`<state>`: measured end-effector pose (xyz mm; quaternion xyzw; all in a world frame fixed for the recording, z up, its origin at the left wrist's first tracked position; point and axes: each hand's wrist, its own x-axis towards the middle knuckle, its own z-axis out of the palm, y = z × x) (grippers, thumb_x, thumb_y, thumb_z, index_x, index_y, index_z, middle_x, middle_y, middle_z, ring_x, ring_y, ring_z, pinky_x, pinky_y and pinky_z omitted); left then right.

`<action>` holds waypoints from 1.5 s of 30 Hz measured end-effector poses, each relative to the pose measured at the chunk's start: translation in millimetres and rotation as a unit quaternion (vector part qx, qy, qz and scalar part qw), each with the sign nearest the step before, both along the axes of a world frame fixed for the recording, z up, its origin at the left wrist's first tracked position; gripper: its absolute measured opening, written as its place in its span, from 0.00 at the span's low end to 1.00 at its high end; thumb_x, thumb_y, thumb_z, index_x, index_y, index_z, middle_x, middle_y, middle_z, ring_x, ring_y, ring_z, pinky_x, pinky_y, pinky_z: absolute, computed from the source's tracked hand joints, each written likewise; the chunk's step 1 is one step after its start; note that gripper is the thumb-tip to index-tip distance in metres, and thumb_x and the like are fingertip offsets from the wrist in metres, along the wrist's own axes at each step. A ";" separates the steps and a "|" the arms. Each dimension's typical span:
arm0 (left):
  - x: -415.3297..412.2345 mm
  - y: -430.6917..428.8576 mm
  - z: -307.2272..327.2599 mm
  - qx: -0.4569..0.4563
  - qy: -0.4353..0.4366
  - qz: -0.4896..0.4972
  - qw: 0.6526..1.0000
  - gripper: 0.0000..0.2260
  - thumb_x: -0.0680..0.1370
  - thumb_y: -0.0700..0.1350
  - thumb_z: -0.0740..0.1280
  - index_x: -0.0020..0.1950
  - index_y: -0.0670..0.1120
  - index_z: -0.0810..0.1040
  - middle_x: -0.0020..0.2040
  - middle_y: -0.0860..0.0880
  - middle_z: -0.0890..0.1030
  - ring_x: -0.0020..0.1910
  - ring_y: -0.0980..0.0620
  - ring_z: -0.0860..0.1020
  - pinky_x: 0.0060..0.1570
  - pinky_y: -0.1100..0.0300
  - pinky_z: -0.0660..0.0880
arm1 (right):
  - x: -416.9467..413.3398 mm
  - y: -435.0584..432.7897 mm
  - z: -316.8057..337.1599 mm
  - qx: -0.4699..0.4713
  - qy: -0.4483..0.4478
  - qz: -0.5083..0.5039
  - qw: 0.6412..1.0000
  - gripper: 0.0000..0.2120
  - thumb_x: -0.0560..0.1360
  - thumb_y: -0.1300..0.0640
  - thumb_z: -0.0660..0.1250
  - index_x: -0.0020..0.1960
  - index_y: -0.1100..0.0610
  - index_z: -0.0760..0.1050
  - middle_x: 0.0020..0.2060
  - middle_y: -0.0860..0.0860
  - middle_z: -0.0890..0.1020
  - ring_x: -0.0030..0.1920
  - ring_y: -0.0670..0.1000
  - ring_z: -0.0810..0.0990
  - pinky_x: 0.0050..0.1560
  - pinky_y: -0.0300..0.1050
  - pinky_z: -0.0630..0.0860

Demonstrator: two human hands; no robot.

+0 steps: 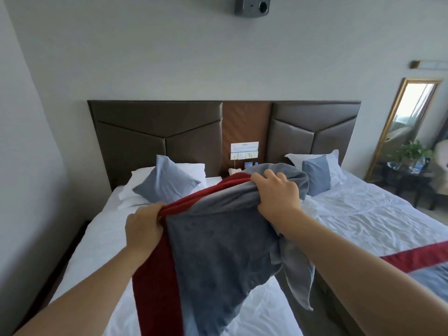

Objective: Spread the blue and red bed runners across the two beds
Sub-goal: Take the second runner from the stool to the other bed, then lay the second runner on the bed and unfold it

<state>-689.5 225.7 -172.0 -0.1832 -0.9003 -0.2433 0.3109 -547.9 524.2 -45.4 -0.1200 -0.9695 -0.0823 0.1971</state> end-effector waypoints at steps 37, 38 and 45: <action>122.7 -50.2 -402.8 -0.293 -0.547 0.033 0.783 0.37 0.82 0.61 0.61 0.84 0.54 0.45 0.84 0.51 0.50 0.82 0.44 0.51 0.77 0.45 0.58 | -21.6 -118.5 -480.4 -0.177 -0.493 0.114 0.844 0.43 0.76 0.59 0.63 0.82 0.42 0.42 0.82 0.50 0.54 0.77 0.57 0.62 0.78 0.59 0.55; 122.5 -53.3 -418.5 -0.292 -0.553 0.031 0.780 0.37 0.82 0.61 0.61 0.84 0.54 0.45 0.84 0.51 0.50 0.82 0.44 0.51 0.77 0.45 0.58 | -23.5 -126.2 -494.6 -0.185 -0.499 0.123 0.838 0.43 0.76 0.60 0.61 0.82 0.42 0.42 0.81 0.49 0.54 0.77 0.56 0.61 0.79 0.58 0.55; 105.7 -72.6 -519.6 -0.292 -0.564 -0.017 0.772 0.36 0.82 0.59 0.62 0.84 0.56 0.46 0.84 0.49 0.49 0.82 0.43 0.51 0.76 0.42 0.59 | -27.2 -173.5 -611.9 -0.235 -0.570 0.170 0.769 0.39 0.79 0.65 0.55 0.83 0.42 0.46 0.83 0.46 0.49 0.82 0.51 0.51 0.78 0.48 0.57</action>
